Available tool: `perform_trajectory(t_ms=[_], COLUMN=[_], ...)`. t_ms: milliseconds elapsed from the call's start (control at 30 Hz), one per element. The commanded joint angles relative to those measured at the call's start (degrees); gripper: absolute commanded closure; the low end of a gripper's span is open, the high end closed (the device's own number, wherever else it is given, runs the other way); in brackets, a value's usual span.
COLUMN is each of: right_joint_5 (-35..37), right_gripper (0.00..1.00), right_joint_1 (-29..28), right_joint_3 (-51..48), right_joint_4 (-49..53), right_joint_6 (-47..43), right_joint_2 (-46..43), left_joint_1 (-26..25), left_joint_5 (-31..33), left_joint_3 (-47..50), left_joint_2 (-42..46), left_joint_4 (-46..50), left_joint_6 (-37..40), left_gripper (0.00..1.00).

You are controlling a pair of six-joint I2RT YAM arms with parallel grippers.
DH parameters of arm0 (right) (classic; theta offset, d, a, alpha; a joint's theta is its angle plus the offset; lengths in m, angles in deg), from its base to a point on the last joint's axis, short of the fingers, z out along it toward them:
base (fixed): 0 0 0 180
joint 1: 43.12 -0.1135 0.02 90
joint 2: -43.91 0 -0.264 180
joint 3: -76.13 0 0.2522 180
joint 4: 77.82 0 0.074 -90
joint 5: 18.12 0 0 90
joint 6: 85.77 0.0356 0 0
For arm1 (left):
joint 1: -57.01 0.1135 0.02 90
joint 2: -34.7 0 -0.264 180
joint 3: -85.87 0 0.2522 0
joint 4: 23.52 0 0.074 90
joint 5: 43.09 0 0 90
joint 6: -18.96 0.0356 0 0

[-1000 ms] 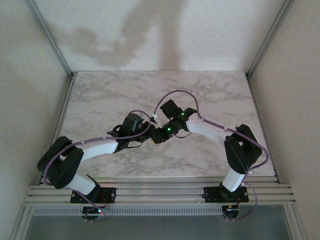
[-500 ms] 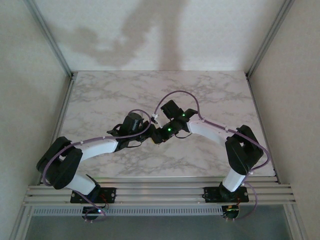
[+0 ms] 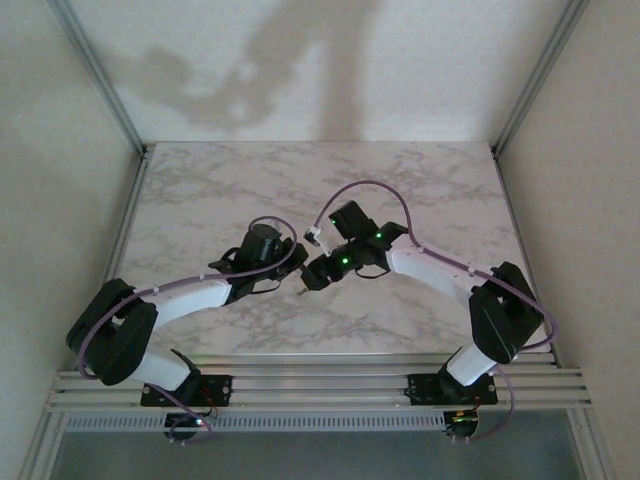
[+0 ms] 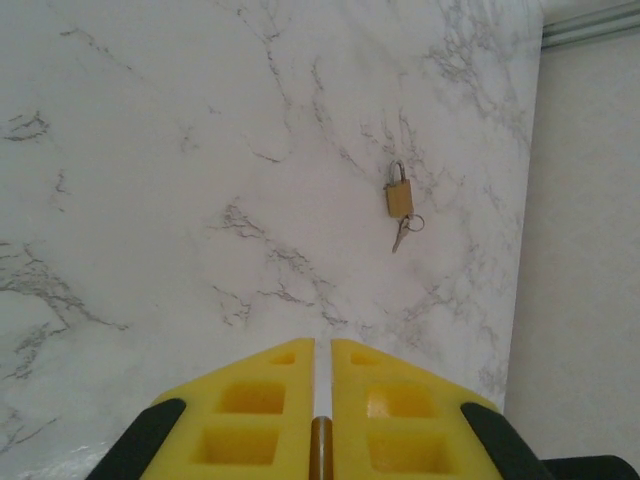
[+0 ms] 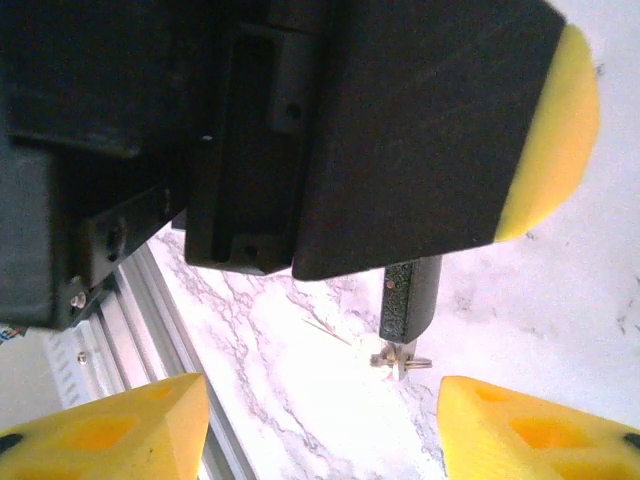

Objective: Lock with the key

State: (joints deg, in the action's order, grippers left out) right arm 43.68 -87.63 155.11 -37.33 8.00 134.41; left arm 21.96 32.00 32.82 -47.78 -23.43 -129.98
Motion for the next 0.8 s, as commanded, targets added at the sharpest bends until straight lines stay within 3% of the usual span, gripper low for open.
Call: perform_trajectory(t_ms=[0,167,300,333,533,767], right_joint_5=[1.5,2.9,-0.4,-1.4,-8.5,-11.7], right_gripper=[0.37,0.28,0.12,0.02,0.01,0.01], right_joint_1=[0.2,2.7,6.5,7.4,11.9,14.5], right_joint_3=[-1.8,-5.6,-9.3,-9.9,-13.7,-17.5], right_joint_4=[-2.3,-6.8,-11.4,-12.5,-20.1,-28.9], right_joint_6=[0.9,4.2,7.7,8.8,15.3,22.8], right_joint_2=[-2.8,-6.6,-10.1,-10.9,-13.0,-12.0], left_joint_1=[0.6,0.9,1.4,1.6,2.8,2.8], left_joint_5=[0.8,0.1,-2.6,-3.9,-9.8,-12.5], left_joint_3=[0.7,1.5,3.5,3.9,6.5,8.3], left_joint_2=[2.3,3.6,4.4,4.5,5.4,9.3], left_joint_4=[-1.2,-2.3,-5.7,-7.8,-16.0,-21.9], left_joint_6=[0.4,1.8,3.5,4.2,6.4,9.4], left_gripper=[1.0,1.0,1.0,1.0,1.0,1.0])
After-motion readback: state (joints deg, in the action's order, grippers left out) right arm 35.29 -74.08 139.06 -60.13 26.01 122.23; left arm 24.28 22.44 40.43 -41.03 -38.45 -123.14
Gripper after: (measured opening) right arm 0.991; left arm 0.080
